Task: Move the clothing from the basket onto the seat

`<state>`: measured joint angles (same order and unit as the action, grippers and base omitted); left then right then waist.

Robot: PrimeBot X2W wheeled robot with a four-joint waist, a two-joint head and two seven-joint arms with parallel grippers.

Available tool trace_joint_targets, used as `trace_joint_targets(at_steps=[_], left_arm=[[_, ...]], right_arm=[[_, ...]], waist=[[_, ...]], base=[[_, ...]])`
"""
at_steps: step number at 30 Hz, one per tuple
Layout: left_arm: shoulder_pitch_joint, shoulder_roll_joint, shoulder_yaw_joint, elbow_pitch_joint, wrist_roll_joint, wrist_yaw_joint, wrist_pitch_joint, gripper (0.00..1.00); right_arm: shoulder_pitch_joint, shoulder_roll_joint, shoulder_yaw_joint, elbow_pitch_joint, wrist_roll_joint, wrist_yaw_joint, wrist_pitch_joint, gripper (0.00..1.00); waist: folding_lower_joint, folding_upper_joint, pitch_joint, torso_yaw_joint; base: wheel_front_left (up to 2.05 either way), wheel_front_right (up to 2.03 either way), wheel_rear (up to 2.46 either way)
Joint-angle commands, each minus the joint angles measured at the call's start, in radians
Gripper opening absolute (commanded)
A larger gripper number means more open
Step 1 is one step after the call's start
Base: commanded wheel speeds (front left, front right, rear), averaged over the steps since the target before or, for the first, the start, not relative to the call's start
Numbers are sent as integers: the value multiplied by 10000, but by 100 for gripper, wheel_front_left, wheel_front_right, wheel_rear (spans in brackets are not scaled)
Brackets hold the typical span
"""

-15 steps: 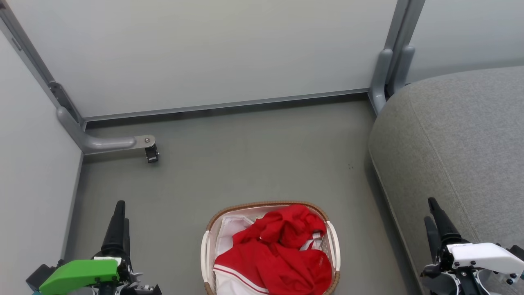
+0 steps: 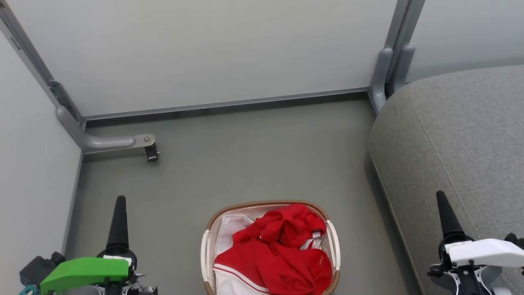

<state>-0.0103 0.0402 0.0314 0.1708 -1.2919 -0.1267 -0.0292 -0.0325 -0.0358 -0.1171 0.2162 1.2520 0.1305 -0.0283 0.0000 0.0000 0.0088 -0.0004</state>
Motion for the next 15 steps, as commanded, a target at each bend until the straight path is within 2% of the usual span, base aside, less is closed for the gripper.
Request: trace_joint_targets(at_steps=[1,15], left_arm=[[-2,57,1,-211,490,-23,-115,100],[214,72,-491,-607,3021,395,-587,100]], right_arm=[[-38,-75,-4,-251,-450,1,-122,100],[188,-96,166,-737,-3245,1,-593,100]], waist=[[0,0,4,3],[0,0,17,2]], base=[[0,0,0],[0,0,0]])
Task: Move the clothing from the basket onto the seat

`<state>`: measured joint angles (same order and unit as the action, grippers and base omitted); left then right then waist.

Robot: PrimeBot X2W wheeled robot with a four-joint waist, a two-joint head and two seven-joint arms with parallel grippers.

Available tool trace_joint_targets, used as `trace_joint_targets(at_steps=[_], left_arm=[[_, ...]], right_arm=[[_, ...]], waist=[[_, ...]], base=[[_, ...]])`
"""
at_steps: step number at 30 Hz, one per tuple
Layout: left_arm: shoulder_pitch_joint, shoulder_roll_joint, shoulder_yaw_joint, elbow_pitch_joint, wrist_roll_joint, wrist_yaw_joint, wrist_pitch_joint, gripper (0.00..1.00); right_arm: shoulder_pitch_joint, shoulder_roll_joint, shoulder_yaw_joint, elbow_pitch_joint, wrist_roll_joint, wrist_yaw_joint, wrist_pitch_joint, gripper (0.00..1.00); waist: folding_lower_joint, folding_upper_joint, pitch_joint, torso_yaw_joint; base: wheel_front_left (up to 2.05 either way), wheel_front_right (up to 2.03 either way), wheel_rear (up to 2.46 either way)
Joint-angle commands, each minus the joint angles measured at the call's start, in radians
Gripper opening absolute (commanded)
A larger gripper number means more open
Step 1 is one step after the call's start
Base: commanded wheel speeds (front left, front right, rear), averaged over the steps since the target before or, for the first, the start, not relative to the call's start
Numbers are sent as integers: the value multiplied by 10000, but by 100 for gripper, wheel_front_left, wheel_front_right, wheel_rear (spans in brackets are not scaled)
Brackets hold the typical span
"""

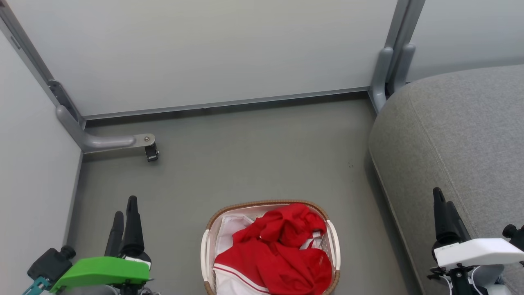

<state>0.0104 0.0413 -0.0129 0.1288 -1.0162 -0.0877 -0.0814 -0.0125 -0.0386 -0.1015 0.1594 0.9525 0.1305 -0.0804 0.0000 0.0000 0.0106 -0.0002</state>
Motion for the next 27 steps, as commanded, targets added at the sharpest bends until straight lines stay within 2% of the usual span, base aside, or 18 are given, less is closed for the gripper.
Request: trace_joint_targets(at_steps=[1,10,27], left_arm=[[27,61,-85,-204,417,21,-98,100],[171,72,-349,-126,1711,346,-367,100],[381,88,-842,71,4101,634,-828,100]], right_arm=[[-1,-68,26,-182,-425,2,-105,100],[160,-79,253,-212,-2065,2,-383,100],[371,-99,694,-205,-4832,2,-835,100]], waist=[[0,0,-1,0],[0,0,0,4],[0,0,-5,22]], base=[[0,0,0],[0,0,0],[0,0,0]])
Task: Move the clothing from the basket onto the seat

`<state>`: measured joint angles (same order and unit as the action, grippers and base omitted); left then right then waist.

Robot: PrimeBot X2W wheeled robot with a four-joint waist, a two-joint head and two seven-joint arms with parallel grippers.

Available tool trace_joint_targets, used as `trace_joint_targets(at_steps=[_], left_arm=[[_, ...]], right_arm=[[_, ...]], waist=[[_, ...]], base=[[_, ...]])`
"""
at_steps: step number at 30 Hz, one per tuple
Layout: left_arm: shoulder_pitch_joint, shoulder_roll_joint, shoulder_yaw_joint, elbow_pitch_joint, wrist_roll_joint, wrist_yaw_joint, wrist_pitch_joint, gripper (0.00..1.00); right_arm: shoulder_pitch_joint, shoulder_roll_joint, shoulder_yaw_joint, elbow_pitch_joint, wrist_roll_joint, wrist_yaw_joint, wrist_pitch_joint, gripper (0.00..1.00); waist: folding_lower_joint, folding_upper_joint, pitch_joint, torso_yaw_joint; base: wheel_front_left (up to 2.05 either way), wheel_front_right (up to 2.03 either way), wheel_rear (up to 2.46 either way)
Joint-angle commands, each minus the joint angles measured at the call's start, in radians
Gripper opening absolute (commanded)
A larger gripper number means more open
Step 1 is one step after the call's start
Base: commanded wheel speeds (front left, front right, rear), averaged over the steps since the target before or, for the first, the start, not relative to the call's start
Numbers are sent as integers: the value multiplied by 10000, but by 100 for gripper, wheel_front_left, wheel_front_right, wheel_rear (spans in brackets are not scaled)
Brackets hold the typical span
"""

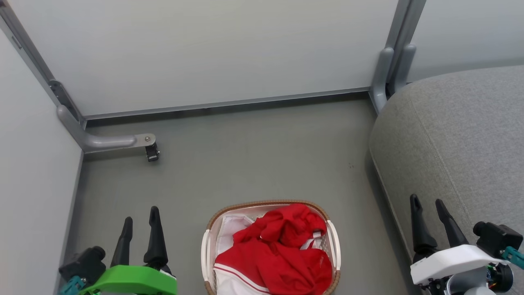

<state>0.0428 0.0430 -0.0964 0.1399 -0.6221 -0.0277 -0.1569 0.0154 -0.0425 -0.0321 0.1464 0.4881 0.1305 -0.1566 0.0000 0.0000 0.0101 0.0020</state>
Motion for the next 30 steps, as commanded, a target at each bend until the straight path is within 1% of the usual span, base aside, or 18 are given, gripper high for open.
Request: trace_joint_targets(at_steps=[1,16,30], left_arm=[[65,72,-43,-11,304,39,-95,100],[193,84,-307,396,1693,248,-441,100],[265,90,-498,688,2545,414,-734,100]], right_arm=[[102,-62,6,-57,-320,2,-99,100],[169,-75,120,124,-1814,3,-445,100],[300,-88,264,90,-2927,2,-745,100]], waist=[[0,0,0,1],[0,0,16,41],[0,0,39,79]], base=[[0,0,0],[0,0,0],[0,0,0]])
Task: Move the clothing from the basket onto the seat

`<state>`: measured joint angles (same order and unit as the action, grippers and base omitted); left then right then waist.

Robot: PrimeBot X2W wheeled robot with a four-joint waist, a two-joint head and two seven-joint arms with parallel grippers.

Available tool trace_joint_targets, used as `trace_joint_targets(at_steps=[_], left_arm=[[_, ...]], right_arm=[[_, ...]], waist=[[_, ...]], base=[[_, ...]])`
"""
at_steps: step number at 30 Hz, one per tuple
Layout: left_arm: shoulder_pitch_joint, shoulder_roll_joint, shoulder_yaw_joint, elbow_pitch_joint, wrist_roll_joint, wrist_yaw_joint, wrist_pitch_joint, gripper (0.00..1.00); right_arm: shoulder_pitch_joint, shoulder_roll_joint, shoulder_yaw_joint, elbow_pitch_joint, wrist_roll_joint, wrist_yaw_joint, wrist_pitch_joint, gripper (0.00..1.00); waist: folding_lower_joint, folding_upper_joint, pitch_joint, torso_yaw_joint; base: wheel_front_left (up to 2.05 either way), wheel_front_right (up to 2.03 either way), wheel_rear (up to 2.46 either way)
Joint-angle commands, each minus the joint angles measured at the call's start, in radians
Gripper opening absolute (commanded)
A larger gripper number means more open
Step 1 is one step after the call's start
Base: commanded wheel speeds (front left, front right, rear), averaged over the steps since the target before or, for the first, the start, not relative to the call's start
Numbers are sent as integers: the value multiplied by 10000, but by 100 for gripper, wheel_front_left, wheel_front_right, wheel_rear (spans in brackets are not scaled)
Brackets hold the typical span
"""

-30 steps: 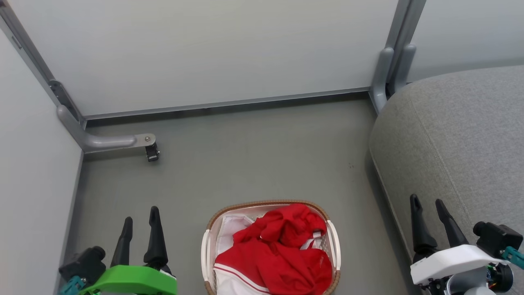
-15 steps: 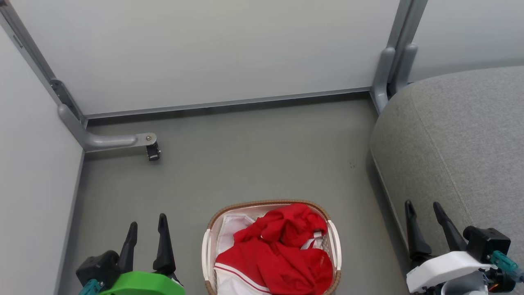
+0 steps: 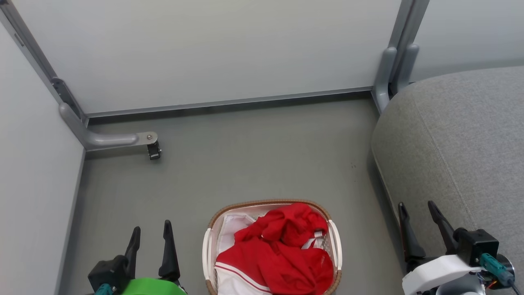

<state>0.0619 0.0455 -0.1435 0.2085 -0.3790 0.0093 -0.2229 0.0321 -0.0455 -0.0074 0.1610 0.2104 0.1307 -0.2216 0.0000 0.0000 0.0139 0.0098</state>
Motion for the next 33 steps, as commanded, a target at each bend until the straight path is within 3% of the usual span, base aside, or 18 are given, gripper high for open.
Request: trace_joint_targets(at_steps=[1,21,33], left_arm=[[80,66,-37,12,171,54,-89,100],[147,79,-280,330,1074,251,-458,100],[77,77,-263,436,939,201,-419,100]], right_arm=[[140,-59,21,-53,-220,0,-105,100],[230,-77,39,-96,-1558,0,-456,100],[218,-75,12,-25,-1477,-1,-453,100]], waist=[[0,0,3,4],[0,0,46,68],[0,0,49,74]], base=[[0,0,0],[0,0,0],[0,0,0]])
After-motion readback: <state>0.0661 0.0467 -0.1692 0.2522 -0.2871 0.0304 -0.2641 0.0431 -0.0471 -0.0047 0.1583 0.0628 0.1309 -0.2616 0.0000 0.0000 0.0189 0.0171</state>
